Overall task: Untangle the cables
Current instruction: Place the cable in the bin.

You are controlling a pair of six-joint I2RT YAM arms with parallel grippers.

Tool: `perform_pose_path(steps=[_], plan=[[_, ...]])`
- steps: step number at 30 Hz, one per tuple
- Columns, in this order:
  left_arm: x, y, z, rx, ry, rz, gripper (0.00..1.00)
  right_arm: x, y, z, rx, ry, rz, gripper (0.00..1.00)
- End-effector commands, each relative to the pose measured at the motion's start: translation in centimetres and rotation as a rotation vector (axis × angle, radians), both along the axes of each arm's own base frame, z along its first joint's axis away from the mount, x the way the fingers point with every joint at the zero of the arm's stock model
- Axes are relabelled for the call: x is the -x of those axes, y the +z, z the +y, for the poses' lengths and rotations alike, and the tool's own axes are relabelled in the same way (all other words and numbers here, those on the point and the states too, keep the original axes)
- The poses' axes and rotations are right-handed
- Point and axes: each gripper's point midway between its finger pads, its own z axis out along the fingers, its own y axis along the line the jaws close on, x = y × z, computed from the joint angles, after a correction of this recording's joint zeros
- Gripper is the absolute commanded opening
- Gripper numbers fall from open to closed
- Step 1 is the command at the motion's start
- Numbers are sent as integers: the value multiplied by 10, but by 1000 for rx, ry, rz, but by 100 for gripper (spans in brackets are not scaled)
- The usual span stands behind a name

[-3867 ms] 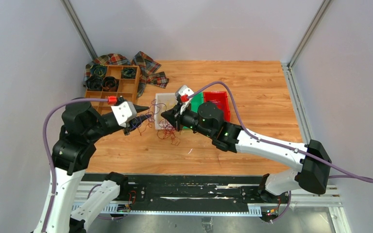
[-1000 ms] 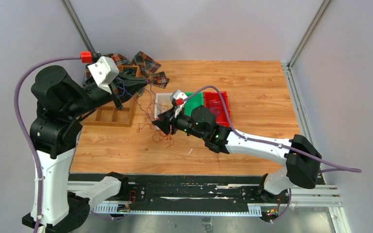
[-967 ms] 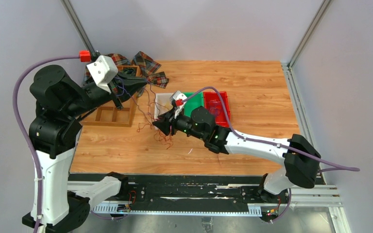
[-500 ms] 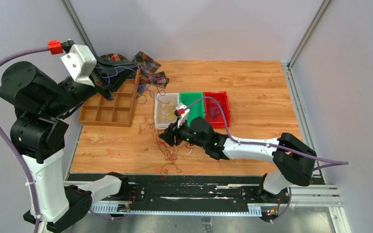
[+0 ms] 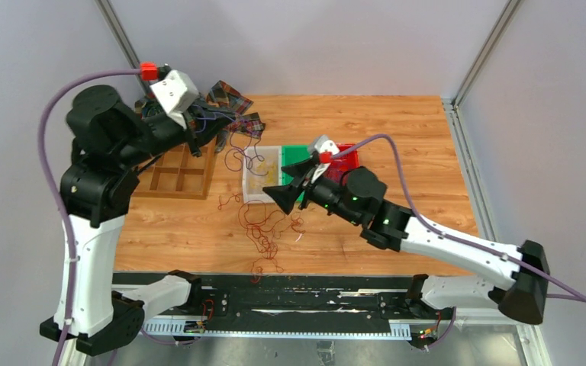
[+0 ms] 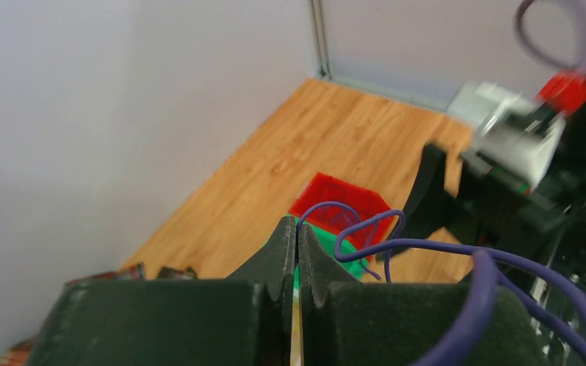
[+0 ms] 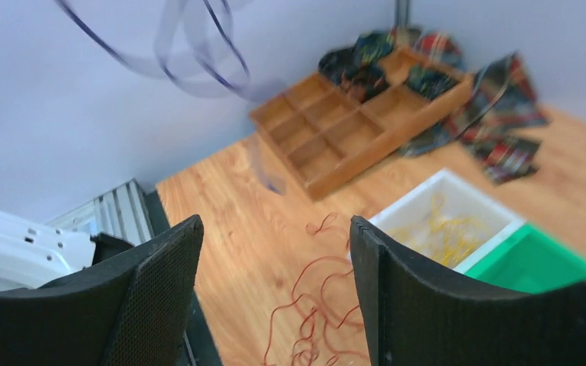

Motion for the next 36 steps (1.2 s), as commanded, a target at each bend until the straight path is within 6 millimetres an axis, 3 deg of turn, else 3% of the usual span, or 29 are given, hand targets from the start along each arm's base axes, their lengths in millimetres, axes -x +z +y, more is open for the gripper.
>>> perform_pose_path(steps=[1,4,6,9,13,17,20,21,22,29,32,36], plan=[[-18,-35,-6,-39,-7,79,0,-19,12,-41,124,-137,-95,70],[-24,-59,-23,-97,-80,96,1,-42,-2,-78,221,-318,-95,70],[-30,-71,-39,-133,-106,109,1,-64,-25,-109,318,-476,-67,70],[-49,-84,-64,-163,-127,155,1,-94,-68,-171,379,-732,115,67],[-79,-101,-104,-165,-187,203,0,-95,-96,-233,305,-945,227,67],[-113,-120,-142,-138,-236,204,0,-90,-97,-273,219,-1083,231,68],[-140,-135,-171,-116,-265,213,1,-86,-97,-292,166,-1148,233,69],[-152,-149,-183,-122,-277,238,0,-85,-96,-296,148,-1163,234,69],[-154,-150,-191,-117,-295,240,0,-84,-96,-300,134,-1174,234,68],[-178,-213,-255,-169,-404,320,1,-84,-98,-317,111,-1212,228,68],[-183,-240,-268,-213,-414,311,0,-85,-101,-321,112,-1218,229,67],[-197,-292,-265,-342,-358,264,0,-84,-108,-324,117,-1214,240,66]])
